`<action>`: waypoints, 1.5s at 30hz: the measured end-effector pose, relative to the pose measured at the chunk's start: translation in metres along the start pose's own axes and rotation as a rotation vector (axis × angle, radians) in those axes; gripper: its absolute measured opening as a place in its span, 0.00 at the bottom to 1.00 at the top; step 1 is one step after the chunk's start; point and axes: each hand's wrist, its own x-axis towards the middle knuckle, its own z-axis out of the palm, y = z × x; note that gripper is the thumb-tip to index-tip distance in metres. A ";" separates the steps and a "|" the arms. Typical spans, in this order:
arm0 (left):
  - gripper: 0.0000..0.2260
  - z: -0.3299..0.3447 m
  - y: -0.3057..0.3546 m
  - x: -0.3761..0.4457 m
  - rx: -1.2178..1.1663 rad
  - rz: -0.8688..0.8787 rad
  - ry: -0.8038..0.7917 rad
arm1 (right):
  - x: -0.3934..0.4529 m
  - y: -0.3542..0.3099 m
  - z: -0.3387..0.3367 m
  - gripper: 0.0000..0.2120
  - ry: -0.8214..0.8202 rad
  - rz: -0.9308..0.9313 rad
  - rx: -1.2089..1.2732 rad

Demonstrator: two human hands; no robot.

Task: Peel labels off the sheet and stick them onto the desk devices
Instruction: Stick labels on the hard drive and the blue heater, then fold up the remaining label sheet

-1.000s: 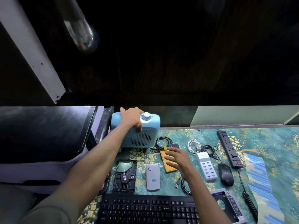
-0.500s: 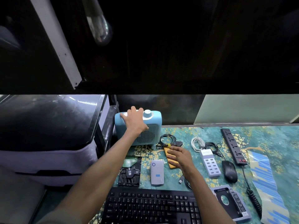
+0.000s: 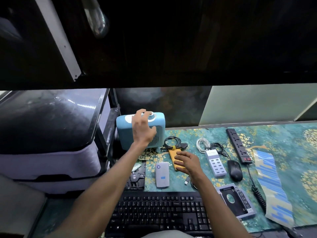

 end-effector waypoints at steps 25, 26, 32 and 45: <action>0.02 0.180 0.242 -0.183 -0.424 -0.304 -0.576 | -0.052 0.032 -0.267 0.09 0.390 0.001 0.190; 0.01 0.193 0.265 -0.194 -0.415 -0.316 -0.605 | -0.054 0.034 -0.295 0.08 0.428 -0.006 0.181; 0.09 0.244 0.320 -0.251 -0.309 -0.431 -0.810 | -0.056 0.062 -0.392 0.03 0.613 0.046 0.012; 0.11 0.251 0.340 -0.282 -0.498 -0.809 -0.870 | -0.054 0.097 -0.414 0.22 0.556 0.179 -0.186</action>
